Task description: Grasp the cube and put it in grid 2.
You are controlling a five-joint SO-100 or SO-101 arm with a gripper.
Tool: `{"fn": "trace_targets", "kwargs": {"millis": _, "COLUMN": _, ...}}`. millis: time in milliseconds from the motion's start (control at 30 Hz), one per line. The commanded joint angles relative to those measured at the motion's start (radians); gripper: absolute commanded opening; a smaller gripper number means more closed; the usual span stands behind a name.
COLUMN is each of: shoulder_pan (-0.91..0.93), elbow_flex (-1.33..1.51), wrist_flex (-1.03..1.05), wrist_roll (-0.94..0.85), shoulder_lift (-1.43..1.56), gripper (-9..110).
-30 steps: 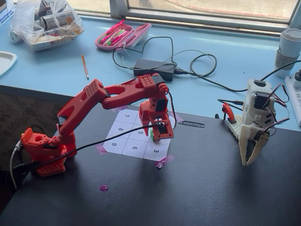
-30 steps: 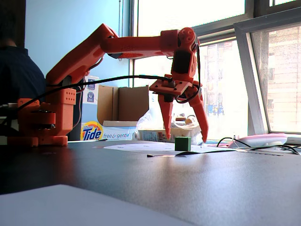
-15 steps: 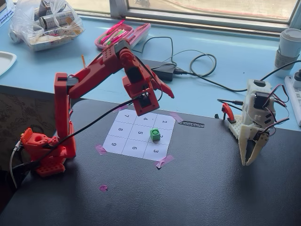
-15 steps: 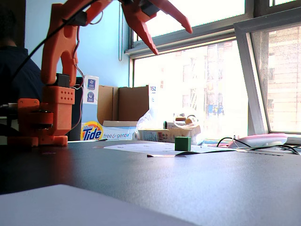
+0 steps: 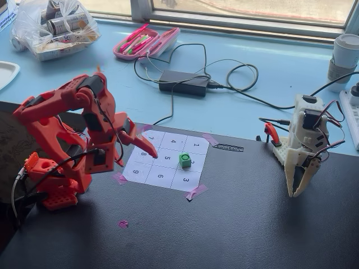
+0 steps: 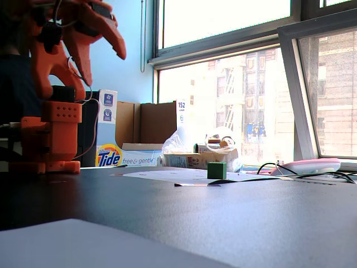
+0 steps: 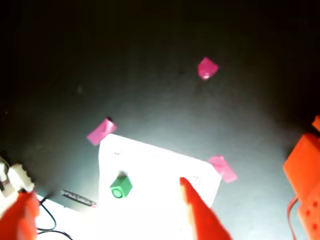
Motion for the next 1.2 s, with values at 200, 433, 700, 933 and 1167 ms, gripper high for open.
{"fn": "trace_targets", "kwargs": {"millis": 200, "shoulder_pan": 0.008, "elbow_flex": 0.696, "wrist_flex": -0.308, "wrist_roll": -0.017, "shoulder_lift": 0.454, "gripper": 43}}
{"fn": "trace_targets", "kwargs": {"millis": 433, "shoulder_pan": -0.005, "elbow_flex": 0.988, "wrist_flex": -0.43, "wrist_roll": -0.008, "shoulder_lift": 0.68, "gripper": 35}}
{"fn": "trace_targets", "kwargs": {"millis": 700, "shoulder_pan": 0.002, "elbow_flex": 1.15, "wrist_flex": -0.417, "wrist_roll": 0.008, "shoulder_lift": 0.893, "gripper": 19}}
{"fn": "trace_targets", "kwargs": {"millis": 933, "shoulder_pan": 0.006, "elbow_flex": 1.178, "wrist_flex": -0.425, "wrist_roll": 0.006, "shoulder_lift": 0.893, "gripper": 0}}
{"fn": "trace_targets", "kwargs": {"millis": 1167, "shoulder_pan": -0.002, "elbow_flex": 1.187, "wrist_flex": -0.434, "wrist_roll": 0.008, "shoulder_lift": 0.893, "gripper": 0}}
